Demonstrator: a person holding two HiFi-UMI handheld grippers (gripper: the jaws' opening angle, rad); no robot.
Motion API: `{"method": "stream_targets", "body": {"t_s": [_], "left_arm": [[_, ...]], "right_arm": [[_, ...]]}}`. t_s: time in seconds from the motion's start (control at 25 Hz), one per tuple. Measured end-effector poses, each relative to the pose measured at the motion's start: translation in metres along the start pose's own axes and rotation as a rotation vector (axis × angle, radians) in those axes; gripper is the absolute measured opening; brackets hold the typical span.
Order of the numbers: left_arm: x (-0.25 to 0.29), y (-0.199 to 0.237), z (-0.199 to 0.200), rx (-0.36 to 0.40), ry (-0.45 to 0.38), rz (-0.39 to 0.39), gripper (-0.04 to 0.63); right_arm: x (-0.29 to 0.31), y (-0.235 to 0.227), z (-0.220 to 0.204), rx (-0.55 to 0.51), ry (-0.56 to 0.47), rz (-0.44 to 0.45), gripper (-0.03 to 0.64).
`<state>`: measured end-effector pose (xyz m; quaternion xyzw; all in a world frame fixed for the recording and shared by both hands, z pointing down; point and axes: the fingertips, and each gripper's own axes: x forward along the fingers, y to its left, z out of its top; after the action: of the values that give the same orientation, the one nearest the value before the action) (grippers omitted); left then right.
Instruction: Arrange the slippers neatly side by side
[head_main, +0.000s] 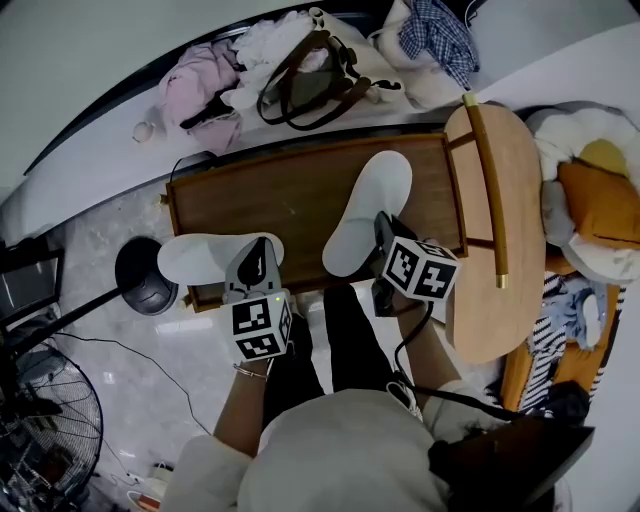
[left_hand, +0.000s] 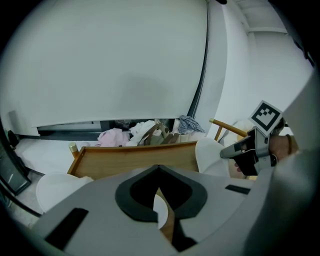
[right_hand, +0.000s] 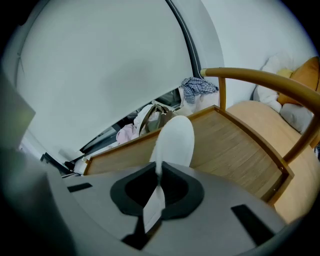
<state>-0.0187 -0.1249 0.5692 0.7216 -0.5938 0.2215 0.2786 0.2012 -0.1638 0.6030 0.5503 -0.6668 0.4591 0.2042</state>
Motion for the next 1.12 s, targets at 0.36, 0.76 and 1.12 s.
{"method": "stream_targets", "body": {"t_s": [0.36,0.76,1.12], "left_arm": [[-0.012,-0.003,0.01,-0.009,-0.032,0.008,0.008],[-0.017,0.001,0.026,0.006,-0.068,0.034,0.008],[-0.02,0.003,0.022,-0.041,-0.072,0.078,0.008]], "right_arm": [[-0.013,0.017,0.01,-0.073,0.018,0.048,0.04],[-0.016,0.035,0.016,-0.218,0.077,0.102,0.04],[-0.011,0.041,0.017,-0.331,0.136,0.137,0.04]]}}
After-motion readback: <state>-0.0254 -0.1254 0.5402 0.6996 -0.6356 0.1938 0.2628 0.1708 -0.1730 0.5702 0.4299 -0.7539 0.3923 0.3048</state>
